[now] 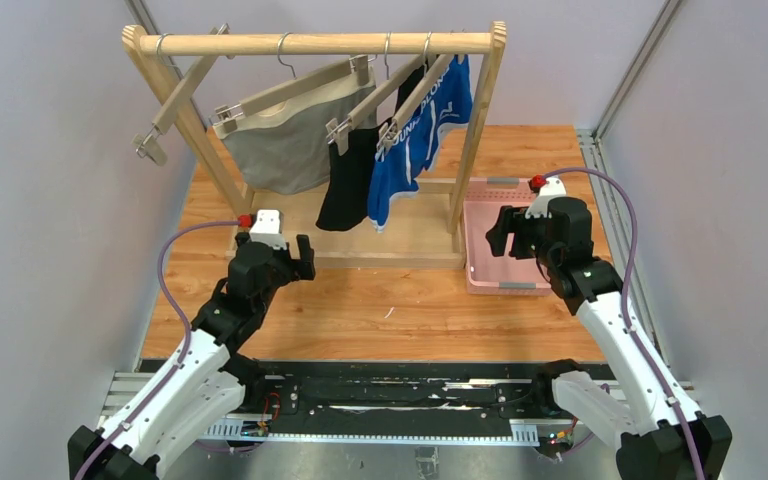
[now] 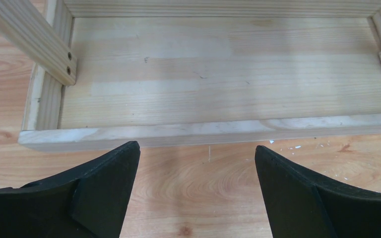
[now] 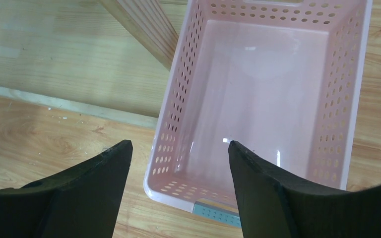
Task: Remove the underwear clipped to the hanger
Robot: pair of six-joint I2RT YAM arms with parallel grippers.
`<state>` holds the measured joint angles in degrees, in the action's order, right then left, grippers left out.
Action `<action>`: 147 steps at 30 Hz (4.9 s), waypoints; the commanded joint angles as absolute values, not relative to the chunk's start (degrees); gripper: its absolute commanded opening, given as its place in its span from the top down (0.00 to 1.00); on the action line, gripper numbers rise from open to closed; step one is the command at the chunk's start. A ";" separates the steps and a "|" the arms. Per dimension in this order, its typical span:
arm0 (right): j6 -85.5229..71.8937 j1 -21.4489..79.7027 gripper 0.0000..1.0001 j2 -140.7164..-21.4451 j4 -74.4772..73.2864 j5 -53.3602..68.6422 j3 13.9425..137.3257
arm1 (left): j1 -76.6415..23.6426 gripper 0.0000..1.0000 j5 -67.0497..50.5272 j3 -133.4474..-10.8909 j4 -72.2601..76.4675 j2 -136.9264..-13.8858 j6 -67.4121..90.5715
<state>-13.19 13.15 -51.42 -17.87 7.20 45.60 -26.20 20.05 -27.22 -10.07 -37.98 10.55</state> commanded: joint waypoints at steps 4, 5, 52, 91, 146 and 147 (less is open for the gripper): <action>-11.78 14.85 0.27 -49.35 -15.19 7.18 45.77 | -26.66 0.02 16.80 -29.70 -10.81 -37.96 9.23; -11.76 14.85 0.27 -49.31 -15.20 7.18 45.69 | -26.68 0.02 16.79 -29.84 -11.07 -37.91 9.29; -9.70 17.18 0.26 -50.80 -14.40 4.48 43.71 | -26.72 0.02 4.99 -112.95 -59.49 -61.05 -2.47; -9.21 21.14 0.26 -52.79 -13.57 8.06 43.95 | -24.98 0.23 22.89 -127.39 -54.69 -74.98 -24.72; -9.23 22.15 0.25 -51.63 -14.15 5.87 42.42 | -22.29 0.64 11.15 -127.77 -56.19 -83.71 -16.65; -9.23 22.20 0.26 -51.67 -14.15 5.89 42.33 | -22.27 0.67 11.20 -127.66 -55.78 -83.60 -16.56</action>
